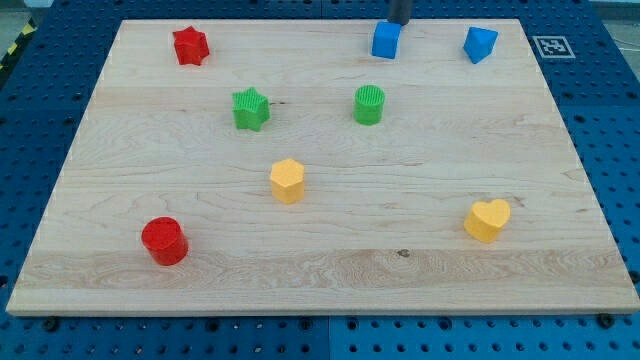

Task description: Move the blue cube left to the blue triangle

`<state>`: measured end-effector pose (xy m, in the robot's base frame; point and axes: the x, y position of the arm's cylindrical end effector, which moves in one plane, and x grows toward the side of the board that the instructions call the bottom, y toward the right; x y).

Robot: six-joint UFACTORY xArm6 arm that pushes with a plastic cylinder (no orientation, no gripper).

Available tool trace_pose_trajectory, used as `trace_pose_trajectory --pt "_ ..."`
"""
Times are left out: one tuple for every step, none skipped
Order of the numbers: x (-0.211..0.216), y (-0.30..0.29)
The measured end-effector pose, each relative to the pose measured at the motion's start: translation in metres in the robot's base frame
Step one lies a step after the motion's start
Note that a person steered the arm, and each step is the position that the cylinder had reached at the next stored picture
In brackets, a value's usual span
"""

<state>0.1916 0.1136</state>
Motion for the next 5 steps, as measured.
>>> trace_pose_trajectory --pt "0.015 -0.006" --pt "0.016 -0.018" --pt "0.015 -0.041" --pt "0.012 -0.055" --pt "0.028 -0.054"
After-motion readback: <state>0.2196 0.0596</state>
